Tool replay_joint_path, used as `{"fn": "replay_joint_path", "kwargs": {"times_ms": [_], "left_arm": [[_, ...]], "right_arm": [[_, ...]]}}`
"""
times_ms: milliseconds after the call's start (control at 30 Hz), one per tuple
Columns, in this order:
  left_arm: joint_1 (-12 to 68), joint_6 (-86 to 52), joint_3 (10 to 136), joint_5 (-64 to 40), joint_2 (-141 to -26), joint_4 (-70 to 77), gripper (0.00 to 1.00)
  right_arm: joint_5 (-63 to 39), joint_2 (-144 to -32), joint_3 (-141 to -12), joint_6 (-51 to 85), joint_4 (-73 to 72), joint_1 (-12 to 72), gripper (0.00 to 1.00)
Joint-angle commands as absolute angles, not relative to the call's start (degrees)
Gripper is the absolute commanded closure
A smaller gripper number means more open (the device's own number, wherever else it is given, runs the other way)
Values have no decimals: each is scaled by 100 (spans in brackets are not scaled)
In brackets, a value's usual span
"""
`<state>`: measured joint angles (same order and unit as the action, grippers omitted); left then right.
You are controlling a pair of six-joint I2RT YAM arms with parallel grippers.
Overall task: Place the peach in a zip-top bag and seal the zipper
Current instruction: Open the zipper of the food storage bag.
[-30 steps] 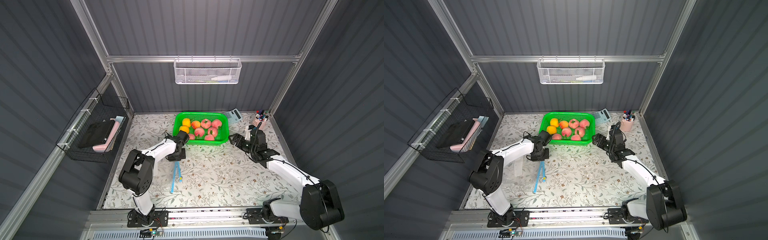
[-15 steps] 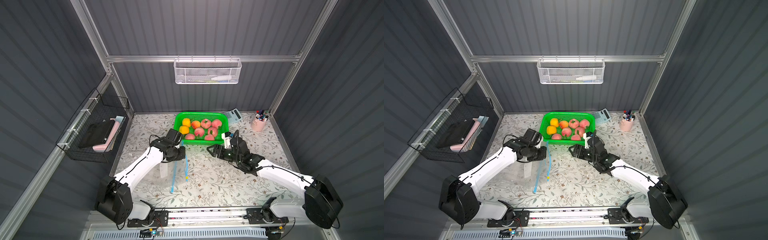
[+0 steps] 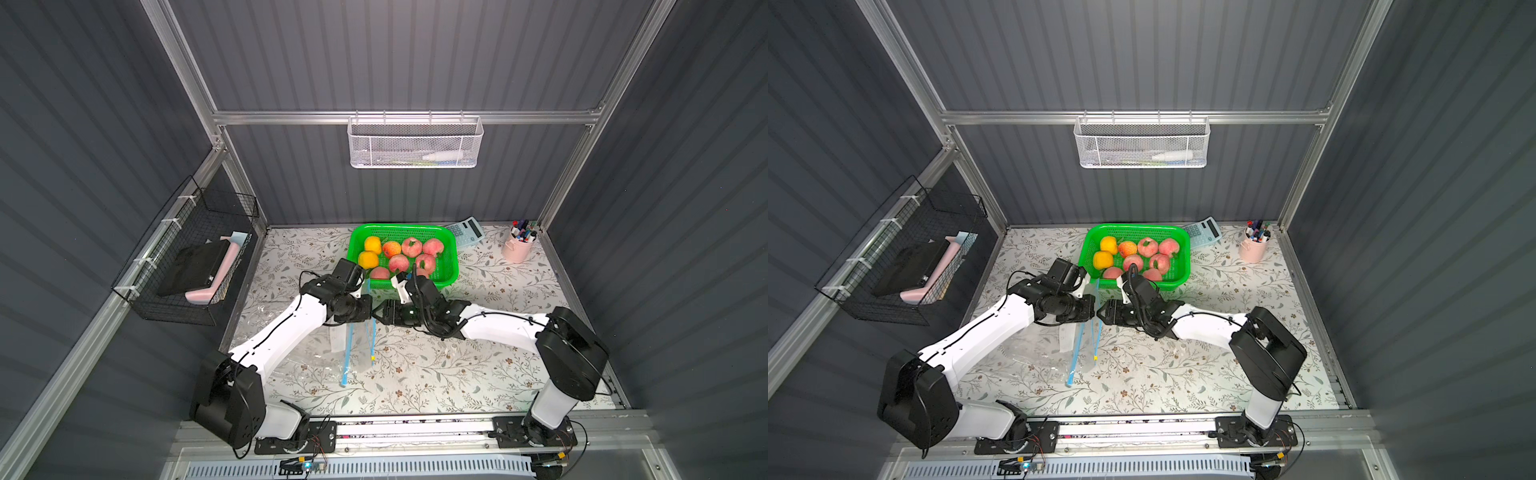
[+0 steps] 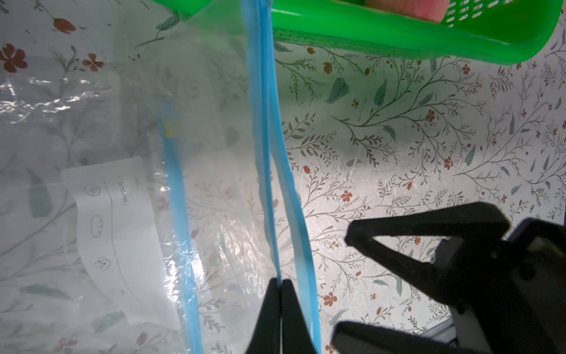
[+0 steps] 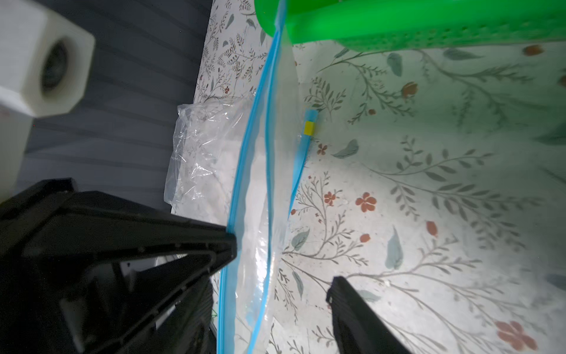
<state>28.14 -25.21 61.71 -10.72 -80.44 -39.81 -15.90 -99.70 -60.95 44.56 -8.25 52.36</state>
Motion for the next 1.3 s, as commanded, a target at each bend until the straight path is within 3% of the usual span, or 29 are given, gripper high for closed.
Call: {"fn": "replay_joint_path", "kwargs": {"times_ms": [0, 133, 533, 733, 800, 967, 1033, 1267], "left_arm": [[2839, -2361, 6113, -1157, -7907, -3937, 100], [2839, -2323, 6117, -1077, -7842, -3971, 100], [2839, -2355, 6102, -927, -7849, -3998, 100], [2839, -2499, 6026, -762, -7798, -3982, 100], [2839, -2543, 5910, -677, -7774, -3947, 98], [2839, -2558, 5623, -574, -7650, -3909, 77], [2839, -2549, 5524, -625, -7556, -3836, 73], [2839, -2615, 5266, -743, -7244, -3573, 74]], "right_arm": [[-1718, -10214, -6392, 4488, -683, 5291, 45], [-1538, -10412, -6620, 4467, -443, 5291, 60], [-915, -10877, -7303, 4316, -129, 5276, 73], [-1095, -10878, -7352, 4514, -157, 5264, 99], [-1248, -10787, -7292, 4665, -259, 5265, 100], [-1668, -10493, -7076, 5069, -596, 5265, 100], [-1711, -10436, -7043, 5202, -614, 5265, 100], [-1717, -10337, -6974, 5463, -622, 5265, 100]]}}
